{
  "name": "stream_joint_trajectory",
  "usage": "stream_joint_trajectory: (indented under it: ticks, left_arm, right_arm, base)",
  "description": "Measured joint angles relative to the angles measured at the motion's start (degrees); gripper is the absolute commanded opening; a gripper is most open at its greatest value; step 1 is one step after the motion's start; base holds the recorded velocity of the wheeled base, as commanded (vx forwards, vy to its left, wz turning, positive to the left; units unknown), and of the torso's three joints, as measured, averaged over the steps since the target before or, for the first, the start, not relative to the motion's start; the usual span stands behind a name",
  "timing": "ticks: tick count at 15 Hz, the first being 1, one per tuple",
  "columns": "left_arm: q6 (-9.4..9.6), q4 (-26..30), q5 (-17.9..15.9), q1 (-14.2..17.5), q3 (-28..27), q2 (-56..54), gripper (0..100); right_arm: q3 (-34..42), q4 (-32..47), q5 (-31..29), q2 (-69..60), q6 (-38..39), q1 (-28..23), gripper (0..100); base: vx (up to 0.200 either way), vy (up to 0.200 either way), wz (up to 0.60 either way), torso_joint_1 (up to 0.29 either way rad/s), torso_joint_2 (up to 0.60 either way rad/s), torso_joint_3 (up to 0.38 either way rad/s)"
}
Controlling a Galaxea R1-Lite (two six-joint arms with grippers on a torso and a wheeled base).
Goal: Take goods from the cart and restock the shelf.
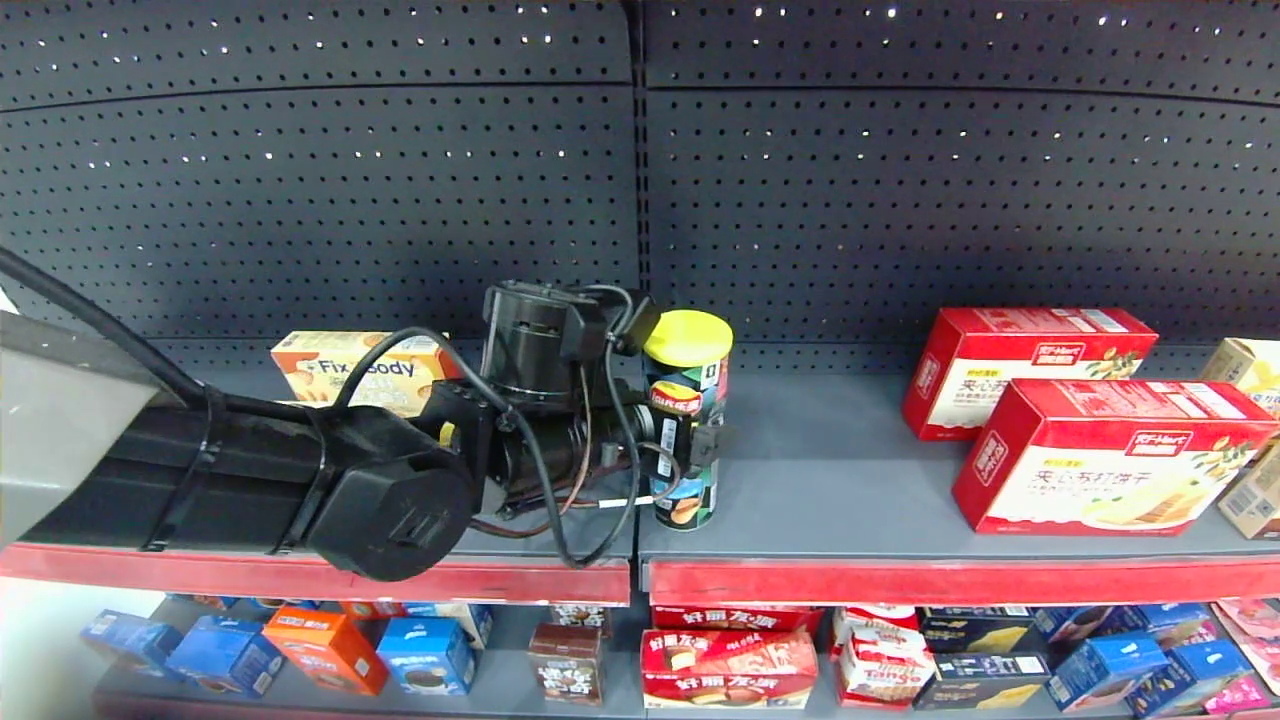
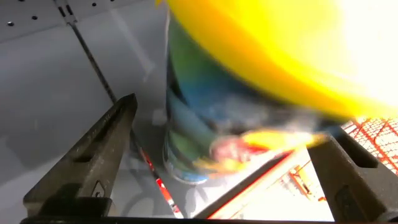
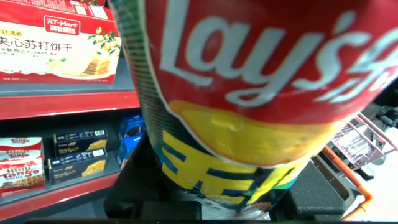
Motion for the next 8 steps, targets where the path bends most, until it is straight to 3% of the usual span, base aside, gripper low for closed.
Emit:
stream_joint_trajectory:
  ticks: [8]
  left_arm:
    - [1.26, 0.55, 0.05, 0.35, 8.62, -7.24, 100]
  right_arm:
    - [-0.33, -0.02, -0.01, -0.59, 0.09, 0.00, 0]
  base:
    - [0.000, 0.000, 0.00, 0.000, 0.00, 0.000]
